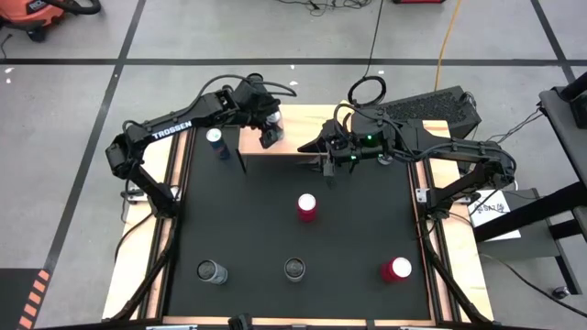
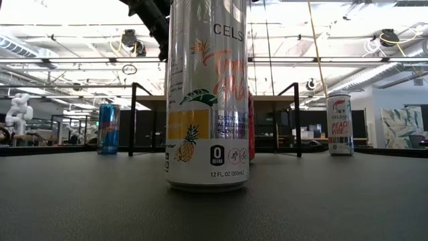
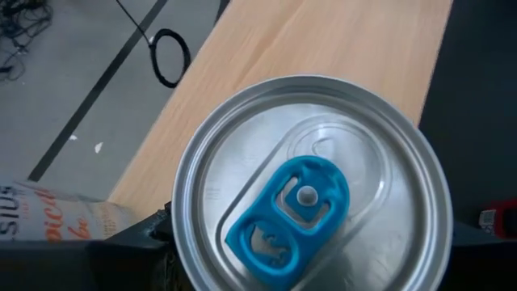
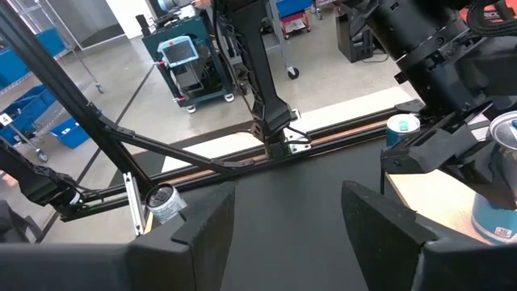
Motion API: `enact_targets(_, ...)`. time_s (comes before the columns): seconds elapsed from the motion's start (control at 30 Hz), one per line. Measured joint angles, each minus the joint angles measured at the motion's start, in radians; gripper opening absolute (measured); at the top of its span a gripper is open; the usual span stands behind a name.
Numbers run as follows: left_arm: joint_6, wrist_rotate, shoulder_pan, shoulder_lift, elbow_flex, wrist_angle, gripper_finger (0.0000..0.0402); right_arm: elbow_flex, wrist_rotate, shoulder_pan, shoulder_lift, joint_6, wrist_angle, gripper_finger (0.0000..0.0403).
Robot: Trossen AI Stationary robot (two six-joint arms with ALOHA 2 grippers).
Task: Place canned beverage on shelf
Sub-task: Put the right blue soda can on the shelf
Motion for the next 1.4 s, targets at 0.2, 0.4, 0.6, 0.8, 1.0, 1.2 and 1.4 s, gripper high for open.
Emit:
enact_targets(0.2,0.001,-0.025,0.001,0.001,0.0,0.0,0.0259,0.0,0.0,0.0,0.0,0.0,0.0,0.0208)
enact_targets(0.4,-0.008,0.0,0.0,0.001,0.0,-0.002,0.0259,0.0,0.0,0.0,0.0,0.0,0.0,0.0208)
enact_targets(0.6,-0.019,0.035,0.0,0.001,0.0,-0.006,0.0259,0.0,0.0,0.0,0.0,0.0,0.0,0.0208)
enact_targets(0.8,-0.019,0.055,0.0,0.001,0.0,-0.007,0.0259,0.0,0.0,0.0,0.0,0.0,0.0,0.0208)
enact_targets(1.0,-0.019,0.094,0.0,0.002,0.0,-0.008,0.0259,0.0,0.0,0.0,0.0,0.0,0.0,0.0208)
enact_targets(1.2,-0.019,0.094,0.0,0.002,0.0,-0.015,0.0259,0.0,0.0,0.0,0.0,0.0,0.0,0.0208)
enact_targets(1.4,-0.019,0.093,0.0,0.003,0.0,-0.014,0.0259,0.0,0.0,0.0,0.0,0.0,0.0,0.0208)
